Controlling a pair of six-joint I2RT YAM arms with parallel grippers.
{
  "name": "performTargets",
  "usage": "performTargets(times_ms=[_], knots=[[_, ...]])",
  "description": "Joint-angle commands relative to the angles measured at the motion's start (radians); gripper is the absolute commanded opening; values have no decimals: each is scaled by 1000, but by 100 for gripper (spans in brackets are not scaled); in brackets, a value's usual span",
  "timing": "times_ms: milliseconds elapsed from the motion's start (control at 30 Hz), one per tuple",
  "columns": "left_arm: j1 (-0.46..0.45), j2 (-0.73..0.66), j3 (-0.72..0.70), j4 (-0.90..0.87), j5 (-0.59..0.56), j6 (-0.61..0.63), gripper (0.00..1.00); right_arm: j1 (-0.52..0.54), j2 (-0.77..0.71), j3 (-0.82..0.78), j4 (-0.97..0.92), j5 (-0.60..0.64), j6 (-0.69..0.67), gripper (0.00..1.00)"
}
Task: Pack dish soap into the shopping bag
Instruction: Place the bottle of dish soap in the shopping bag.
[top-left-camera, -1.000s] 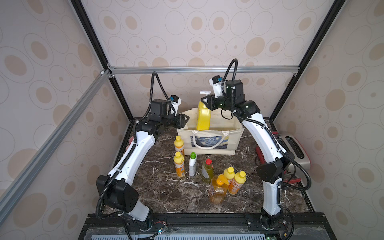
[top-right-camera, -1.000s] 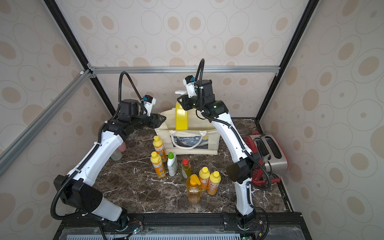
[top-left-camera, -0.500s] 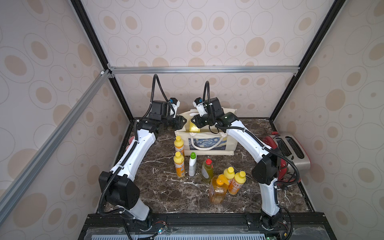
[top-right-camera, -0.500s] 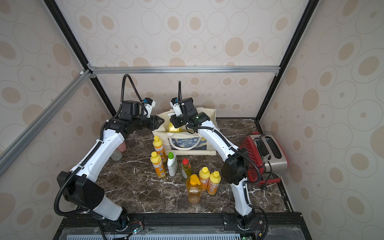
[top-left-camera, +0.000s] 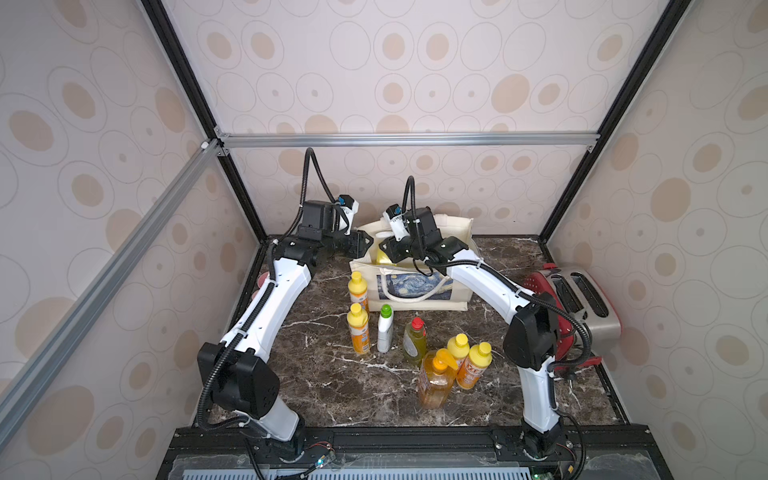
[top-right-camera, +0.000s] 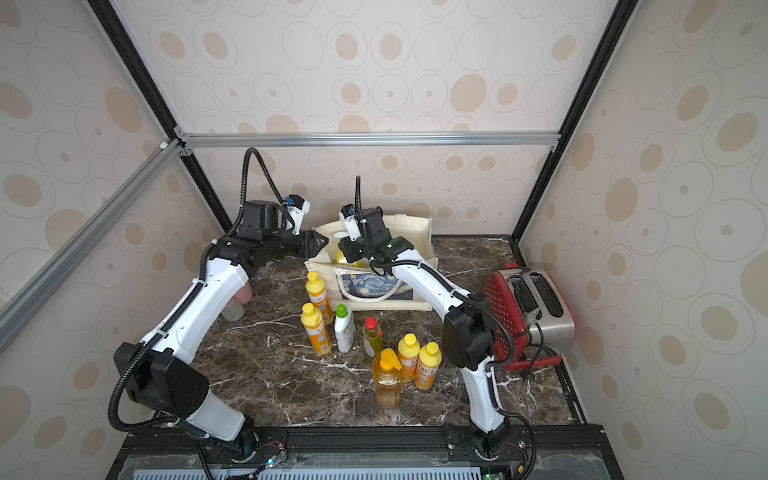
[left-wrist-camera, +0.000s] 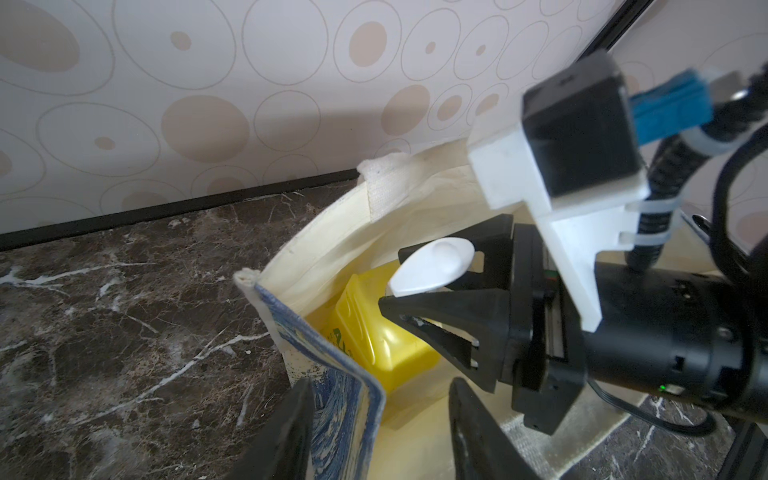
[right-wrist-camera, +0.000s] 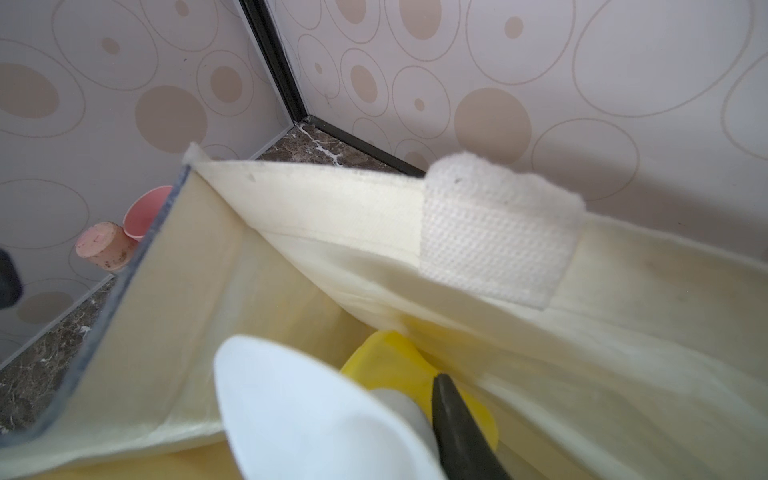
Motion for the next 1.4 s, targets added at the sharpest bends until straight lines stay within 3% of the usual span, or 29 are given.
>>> performTargets(times_ms=[0,133,267,400,533,600,667,800,867,1033,1367], knots=[[6,-34,4,10,7,-1,56,14,-95,-32,113,-54,31,25],[5,-40,5,-1,-18,5,58,12,-128,-56,106,-80,34,41],[5,-42,8,-8,-33,3,59,12,-157,8,19,-138,26,67],[6,-49,5,-3,-45,-4,58,9,-188,52,-61,-170,9,80],[-9,-70,3,4,-70,20,58,-3,-229,72,-123,-196,4,82],[-72,-112,-11,9,-205,81,60,-20,-263,74,-160,-184,6,82],[-106,-120,10,-8,-258,87,61,-41,-301,72,-207,-148,8,81],[-139,-55,121,-87,-267,-2,61,-86,-384,93,-367,21,-1,79],[-187,-9,199,-185,-329,5,61,-105,-419,90,-447,121,-2,78],[-247,94,303,-235,-399,-34,62,-167,-517,-114,-443,304,8,81],[-322,255,365,-224,-537,-128,69,-233,-368,-68,-567,385,-42,84]])
